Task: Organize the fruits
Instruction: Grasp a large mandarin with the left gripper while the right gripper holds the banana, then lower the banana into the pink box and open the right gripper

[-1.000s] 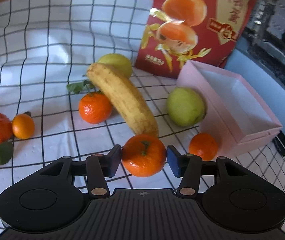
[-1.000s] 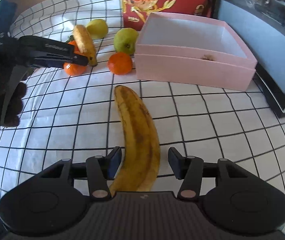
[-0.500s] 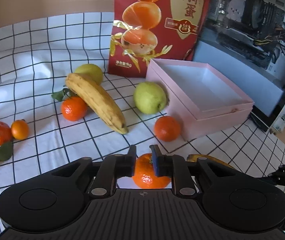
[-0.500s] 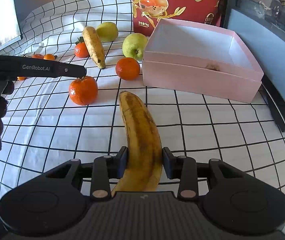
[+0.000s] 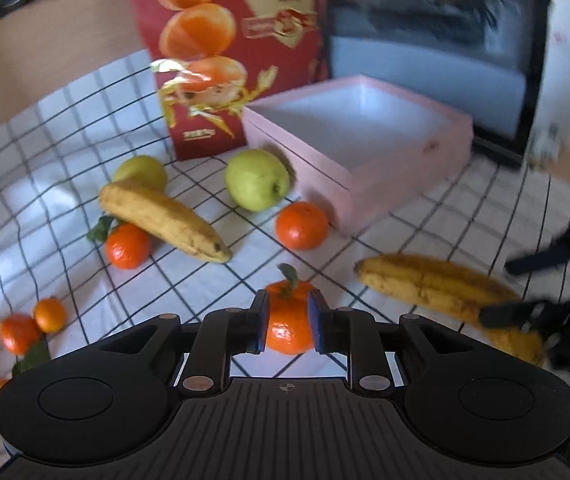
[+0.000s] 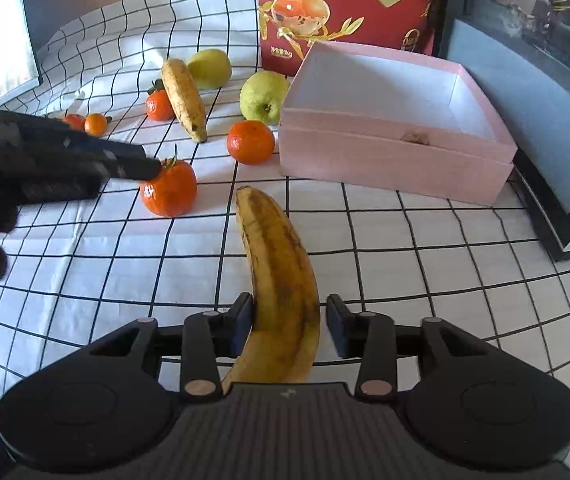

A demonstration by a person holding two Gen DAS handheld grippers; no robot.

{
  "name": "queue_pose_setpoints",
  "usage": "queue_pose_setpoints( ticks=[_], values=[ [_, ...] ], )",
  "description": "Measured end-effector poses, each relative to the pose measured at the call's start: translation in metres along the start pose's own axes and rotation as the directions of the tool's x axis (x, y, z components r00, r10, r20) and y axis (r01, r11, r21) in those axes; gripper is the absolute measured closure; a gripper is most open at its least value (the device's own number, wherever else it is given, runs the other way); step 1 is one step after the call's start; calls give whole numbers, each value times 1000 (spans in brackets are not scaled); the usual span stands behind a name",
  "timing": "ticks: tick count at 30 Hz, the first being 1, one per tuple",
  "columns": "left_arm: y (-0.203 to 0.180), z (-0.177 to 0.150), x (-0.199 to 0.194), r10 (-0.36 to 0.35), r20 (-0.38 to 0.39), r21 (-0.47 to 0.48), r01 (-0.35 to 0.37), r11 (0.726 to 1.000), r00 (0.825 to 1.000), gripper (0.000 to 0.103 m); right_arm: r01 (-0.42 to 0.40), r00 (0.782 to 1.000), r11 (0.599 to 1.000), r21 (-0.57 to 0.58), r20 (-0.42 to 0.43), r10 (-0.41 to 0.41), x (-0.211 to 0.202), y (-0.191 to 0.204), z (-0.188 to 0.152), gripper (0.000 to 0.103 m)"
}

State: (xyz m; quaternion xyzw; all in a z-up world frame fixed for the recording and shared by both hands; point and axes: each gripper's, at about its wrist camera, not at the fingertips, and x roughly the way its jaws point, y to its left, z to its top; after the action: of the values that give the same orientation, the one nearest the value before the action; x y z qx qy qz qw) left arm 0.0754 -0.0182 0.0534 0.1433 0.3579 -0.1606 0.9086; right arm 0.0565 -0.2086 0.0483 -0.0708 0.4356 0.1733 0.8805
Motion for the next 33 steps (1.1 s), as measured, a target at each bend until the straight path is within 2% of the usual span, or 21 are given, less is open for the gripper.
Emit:
queue_pose_setpoints(
  ticks=[2,3,4,5,8,12,18,24,26,28,30,33],
  values=[
    [-10,1,2,2,-3,47,-1,999,1000,61,15,1000,1000,-6,18,-15,-6,0,1,55],
    [-12,1,4,-7,-15,60,8,998,1000,45,26,999,1000,-9,28,-25,-8,0,1,55],
    [-14,0,6,-22,-23,65,24,998,999,34,34,999,999,-10,34,-34,-10,-1,2,54],
    [-14,-1,6,-40,-24,65,41,997,999,31,41,998,999,-10,38,-40,-12,-1,2,54],
    [-7,1,4,-56,-8,16,56,998,998,32,50,998,999,3,35,-50,-11,-4,2,53],
    [10,5,10,7,-22,-71,-9,997,1000,35,48,998,998,35,42,-49,-11,-6,-2,52],
    [24,5,21,-35,-57,-148,26,989,998,35,3,1000,999,36,13,-3,-3,3,-3,52],
    [27,2,32,-96,-94,-222,73,972,991,38,5,1000,1000,17,-5,-4,16,10,-1,52],
    [29,0,31,-98,-80,-239,76,968,992,49,-3,1000,1000,29,-12,4,21,7,1,52],
    [31,0,29,-100,-69,-246,81,966,993,48,-4,1000,1000,21,-25,5,25,6,2,63],
    [33,-1,25,-111,-50,-261,95,961,993,48,0,1000,1000,-13,-28,0,23,8,2,65],
    [37,7,13,-127,3,-284,123,951,992,49,-29,998,1000,13,-54,29,21,1,5,66]
  ],
)
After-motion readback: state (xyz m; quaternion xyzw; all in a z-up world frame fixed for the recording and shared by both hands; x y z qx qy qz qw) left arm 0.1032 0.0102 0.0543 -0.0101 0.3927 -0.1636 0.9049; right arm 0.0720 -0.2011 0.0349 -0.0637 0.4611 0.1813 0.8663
